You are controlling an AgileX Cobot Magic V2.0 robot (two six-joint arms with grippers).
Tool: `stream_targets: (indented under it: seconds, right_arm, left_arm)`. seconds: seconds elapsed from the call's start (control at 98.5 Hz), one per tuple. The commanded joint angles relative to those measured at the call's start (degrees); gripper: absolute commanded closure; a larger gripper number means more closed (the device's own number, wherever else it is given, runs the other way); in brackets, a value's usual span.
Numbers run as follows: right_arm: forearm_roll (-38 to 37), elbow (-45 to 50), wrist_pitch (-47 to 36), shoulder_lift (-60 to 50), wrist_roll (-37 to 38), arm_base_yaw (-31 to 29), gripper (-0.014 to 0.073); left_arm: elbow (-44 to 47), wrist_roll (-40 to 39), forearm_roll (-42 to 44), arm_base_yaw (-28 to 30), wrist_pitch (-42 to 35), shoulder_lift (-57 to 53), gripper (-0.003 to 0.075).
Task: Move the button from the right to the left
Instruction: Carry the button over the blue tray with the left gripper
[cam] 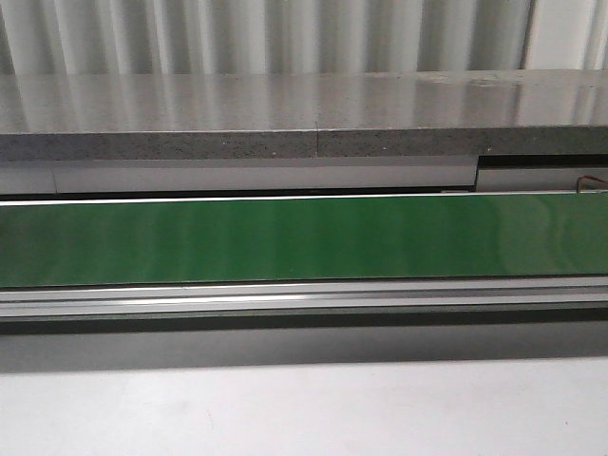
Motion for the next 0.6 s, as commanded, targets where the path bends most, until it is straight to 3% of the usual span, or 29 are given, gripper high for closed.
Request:
stream_targets:
  seconds: [0.0,0.315,0.589]
  right_arm:
    - [0.1,-1.3,-4.4,0.6,-0.4,0.1,0.0659]
    - [0.1,-1.3,-4.4,0.6,-0.4,0.1,0.0659]
    - [0.1,-1.3,-4.4,0.6,-0.4,0.1,0.0659]
  left_arm:
    - [0.4,3.9,0.2,3.6,1.6,-3.2,0.0713]
    - [3.5,7.4,1.2,12.0,1.0,0.6,0.0713]
    - [3.5,7.4,5.0,14.6,-3.4,6.9,0.0713]
